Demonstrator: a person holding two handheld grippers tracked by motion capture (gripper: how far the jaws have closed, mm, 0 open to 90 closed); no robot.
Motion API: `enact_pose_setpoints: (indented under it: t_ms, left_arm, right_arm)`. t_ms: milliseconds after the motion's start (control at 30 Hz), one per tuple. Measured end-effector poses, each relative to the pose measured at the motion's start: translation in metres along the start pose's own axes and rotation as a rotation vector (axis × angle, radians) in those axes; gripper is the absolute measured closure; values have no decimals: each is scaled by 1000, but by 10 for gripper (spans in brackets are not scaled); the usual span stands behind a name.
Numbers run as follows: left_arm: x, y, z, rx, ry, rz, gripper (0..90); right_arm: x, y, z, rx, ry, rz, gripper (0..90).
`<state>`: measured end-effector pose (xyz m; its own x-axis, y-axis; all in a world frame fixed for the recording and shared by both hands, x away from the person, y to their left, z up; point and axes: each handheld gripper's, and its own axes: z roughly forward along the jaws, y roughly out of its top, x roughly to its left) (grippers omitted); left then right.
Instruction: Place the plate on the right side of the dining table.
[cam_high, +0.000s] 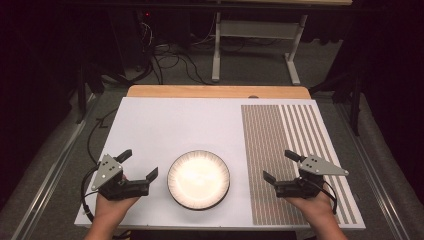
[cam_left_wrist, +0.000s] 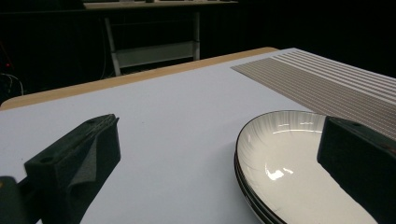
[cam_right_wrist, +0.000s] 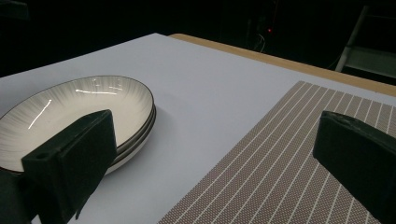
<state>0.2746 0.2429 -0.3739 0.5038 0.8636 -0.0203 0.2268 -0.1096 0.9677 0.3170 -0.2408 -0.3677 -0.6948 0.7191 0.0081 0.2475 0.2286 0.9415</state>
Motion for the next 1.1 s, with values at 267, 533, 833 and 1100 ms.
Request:
enact_pose_setpoints:
  t_ms: [267, 533, 833, 1100]
  left_arm:
    - [4, -2, 1, -5, -6, -28, 2]
    - [-2, 0, 2, -10, -15, -26, 2]
    - [0, 0, 3, -15, -22, -36, 2]
    - [-3, 0, 4, -13, -26, -21, 2]
  right_arm:
    - [5, 5, 5, 9, 14, -26, 132]
    - [19, 10, 10, 41, 44, -59, 510]
    - [36, 22, 36, 81, 110, -81, 735]
    - [49, 30, 61, 98, 140, -120, 897]
